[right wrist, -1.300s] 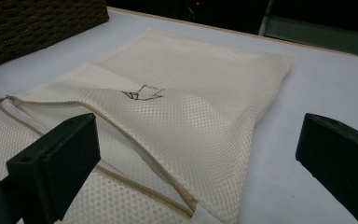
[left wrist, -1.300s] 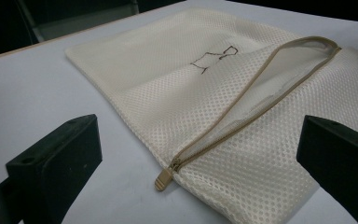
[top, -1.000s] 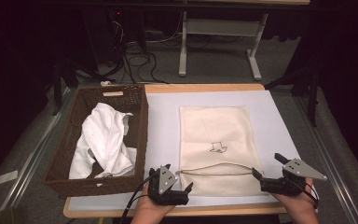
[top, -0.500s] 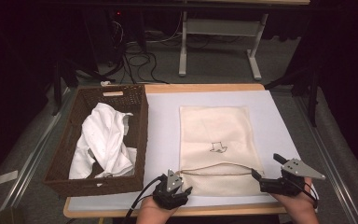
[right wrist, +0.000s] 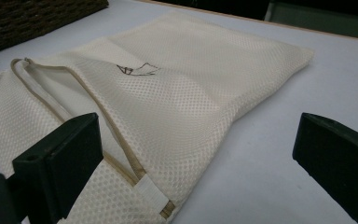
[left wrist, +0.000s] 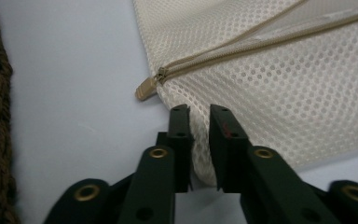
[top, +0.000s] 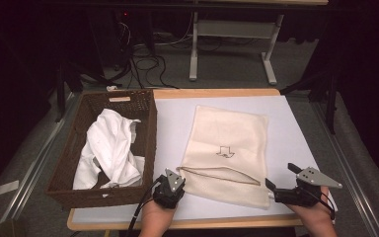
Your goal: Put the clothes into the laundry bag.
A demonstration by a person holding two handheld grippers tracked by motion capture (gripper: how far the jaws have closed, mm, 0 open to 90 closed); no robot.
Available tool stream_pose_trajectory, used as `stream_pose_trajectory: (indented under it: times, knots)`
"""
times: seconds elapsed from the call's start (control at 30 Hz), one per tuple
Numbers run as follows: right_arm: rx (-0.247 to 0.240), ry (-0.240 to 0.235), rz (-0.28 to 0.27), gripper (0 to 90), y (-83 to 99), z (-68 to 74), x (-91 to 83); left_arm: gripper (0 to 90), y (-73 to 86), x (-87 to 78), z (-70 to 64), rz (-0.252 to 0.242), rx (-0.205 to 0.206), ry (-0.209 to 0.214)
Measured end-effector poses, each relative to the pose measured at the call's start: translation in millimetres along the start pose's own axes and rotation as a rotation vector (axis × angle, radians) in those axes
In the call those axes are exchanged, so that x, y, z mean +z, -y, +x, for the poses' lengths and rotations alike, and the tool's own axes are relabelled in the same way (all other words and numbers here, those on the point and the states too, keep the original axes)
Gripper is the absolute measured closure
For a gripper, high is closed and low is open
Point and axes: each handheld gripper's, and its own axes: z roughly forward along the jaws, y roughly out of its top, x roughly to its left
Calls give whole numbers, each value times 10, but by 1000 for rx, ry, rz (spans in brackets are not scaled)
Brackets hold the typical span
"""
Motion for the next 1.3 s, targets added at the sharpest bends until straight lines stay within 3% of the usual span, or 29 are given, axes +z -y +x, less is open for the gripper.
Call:
stream_pose_trajectory:
  times: [0.03, 0.07, 0.1, 0.17, 0.27, 0.3, 0.37, 0.4, 0.43, 0.5, 0.57, 0.6, 0.63, 0.73, 0.83, 0.93, 1.03, 1.07, 1.17, 1.3]
  knots:
    - [0, 0, 0, 30, 0, 0, 0, 631, 0, 0, 0, 0, 0, 0]
    - [16, 5, 7, 48, 11, -29, 25, 547, -9, -20, -10, -15, -2, 27]
    - [16, 5, 7, 48, 11, -29, 25, 547, -17, -46, -28, -39, 5, 42]
    - [25, 10, 25, 58, 20, -63, 83, 435, -35, -99, -59, -80, 33, 75]
    - [30, 26, 60, 99, 4, -124, 224, 361, -40, -148, -87, -126, 66, 90]
    - [36, 33, 85, 170, -54, -197, 364, 359, -37, -150, -88, -122, 68, 87]
    - [40, 38, 99, 203, -85, -241, 433, 367, -27, -139, -85, -100, 56, 91]
    - [58, 45, 166, 377, -158, -354, 596, 402, -19, -128, -86, -90, 49, 91]
    - [58, 45, 166, 377, -158, -354, 596, 402, -7, -111, -93, -82, 49, 87]
    - [70, 83, 204, 401, -215, -483, 783, 406, -1, -82, -109, -59, 65, 76]
    - [113, 109, 237, 428, -262, -605, 974, 405, -5, -82, -117, -71, 76, 86]
    - [153, 120, 265, 422, -306, -689, 1159, 405, -9, -92, -123, -80, 79, 89]
    - [153, 120, 265, 422, -306, -689, 1159, 405, -10, -102, -126, -87, 86, 93]
    - [219, 141, 278, 489, -375, -807, 1415, 414, -10, -144, -128, -108, 100, 102]
    - [204, 162, 300, 516, -418, -828, 1555, 421, 0, -170, -130, -119, 104, 116]
    - [178, 198, 309, 561, -440, -813, 1621, 418, 1, -167, -139, -110, 110, 111]
    - [164, 192, 311, 805, -465, -794, 1647, 410, -7, -166, -137, -118, 102, 118]
    - [143, 217, 315, 868, -469, -770, 1633, 408, -7, -163, -133, -117, 102, 119]
    - [173, 280, 303, 882, -442, -783, 1516, 408, -4, -149, -123, -112, 104, 121]
    - [186, 308, 294, 879, -374, -840, 1332, 408, -21, -135, -115, -120, 99, 121]
